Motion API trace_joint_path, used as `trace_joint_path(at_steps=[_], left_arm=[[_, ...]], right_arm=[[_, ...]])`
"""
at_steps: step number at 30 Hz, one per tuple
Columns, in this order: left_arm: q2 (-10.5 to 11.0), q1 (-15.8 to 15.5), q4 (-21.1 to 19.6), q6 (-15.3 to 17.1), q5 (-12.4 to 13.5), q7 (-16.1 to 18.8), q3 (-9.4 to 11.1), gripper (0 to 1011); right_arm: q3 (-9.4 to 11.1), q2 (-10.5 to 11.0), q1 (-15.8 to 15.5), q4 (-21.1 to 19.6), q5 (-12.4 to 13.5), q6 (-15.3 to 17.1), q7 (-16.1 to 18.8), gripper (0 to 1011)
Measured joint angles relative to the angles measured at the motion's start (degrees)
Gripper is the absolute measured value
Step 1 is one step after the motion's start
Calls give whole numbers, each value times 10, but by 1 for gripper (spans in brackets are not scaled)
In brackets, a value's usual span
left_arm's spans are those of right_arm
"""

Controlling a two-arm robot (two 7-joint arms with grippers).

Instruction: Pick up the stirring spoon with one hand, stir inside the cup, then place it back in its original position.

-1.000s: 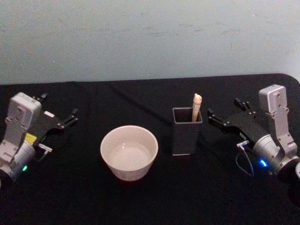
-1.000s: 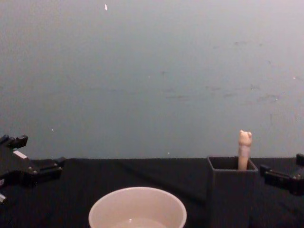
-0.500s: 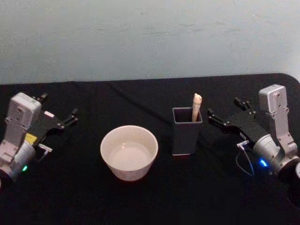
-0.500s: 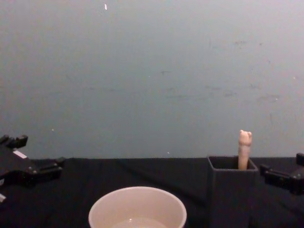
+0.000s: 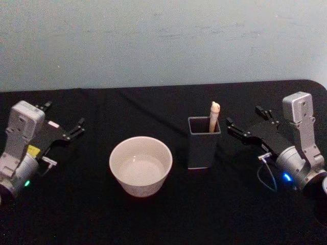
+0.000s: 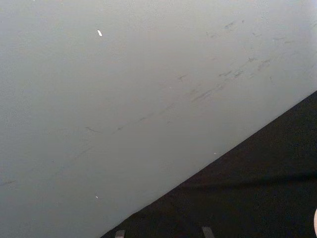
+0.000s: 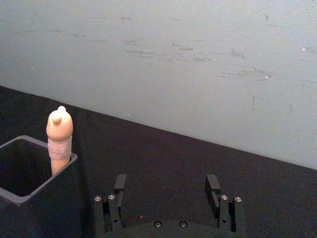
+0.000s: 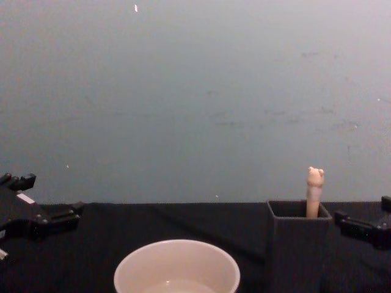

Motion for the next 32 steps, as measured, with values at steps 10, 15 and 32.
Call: trace_joint_path(at_steps=[10, 15, 32], left_arm=[[0, 0, 0, 0, 0, 0, 0, 1001], [0, 0, 0, 0, 0, 0, 0, 1001], [0, 0, 0, 0, 0, 0, 0, 1001]], right_arm=[[0, 0, 0, 0, 0, 0, 0, 1002], [0, 0, 0, 0, 0, 0, 0, 1002], [0, 0, 0, 0, 0, 0, 0, 1002]])
